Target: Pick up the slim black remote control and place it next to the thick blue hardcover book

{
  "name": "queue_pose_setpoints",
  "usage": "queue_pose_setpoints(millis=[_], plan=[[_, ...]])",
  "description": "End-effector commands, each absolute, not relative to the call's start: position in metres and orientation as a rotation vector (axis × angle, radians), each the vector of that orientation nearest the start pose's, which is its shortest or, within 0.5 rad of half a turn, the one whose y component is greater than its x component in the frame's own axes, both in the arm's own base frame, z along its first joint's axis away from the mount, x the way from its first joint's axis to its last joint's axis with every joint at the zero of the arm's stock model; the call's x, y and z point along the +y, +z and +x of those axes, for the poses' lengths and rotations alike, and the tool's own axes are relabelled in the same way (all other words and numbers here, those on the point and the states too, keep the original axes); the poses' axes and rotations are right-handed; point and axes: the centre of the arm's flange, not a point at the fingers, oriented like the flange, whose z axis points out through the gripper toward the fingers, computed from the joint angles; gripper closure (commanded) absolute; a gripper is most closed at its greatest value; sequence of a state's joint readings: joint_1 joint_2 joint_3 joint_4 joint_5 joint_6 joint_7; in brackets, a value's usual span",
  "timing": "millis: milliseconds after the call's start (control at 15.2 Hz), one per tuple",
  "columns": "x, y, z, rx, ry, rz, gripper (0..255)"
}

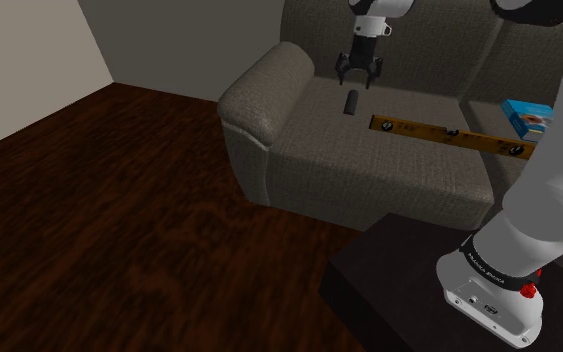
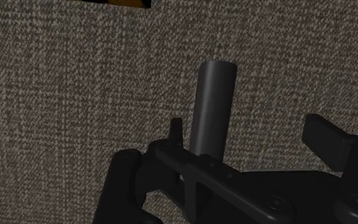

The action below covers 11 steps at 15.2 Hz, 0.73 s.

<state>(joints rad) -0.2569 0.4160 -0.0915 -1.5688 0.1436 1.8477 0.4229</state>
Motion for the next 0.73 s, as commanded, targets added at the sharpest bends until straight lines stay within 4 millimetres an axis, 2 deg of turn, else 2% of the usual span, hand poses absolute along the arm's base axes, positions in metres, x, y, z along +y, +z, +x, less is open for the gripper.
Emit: queue_pose_setpoints(millis=[0,198,660], plan=[[-0.230,0.373,0.638,1.286,0.234,-2.738,0],[-0.258,0.347,0.648,1.388,0.265,-2.662,0],[-0.251,0.311,0.644,1.388,0.265,-2.662,0]])
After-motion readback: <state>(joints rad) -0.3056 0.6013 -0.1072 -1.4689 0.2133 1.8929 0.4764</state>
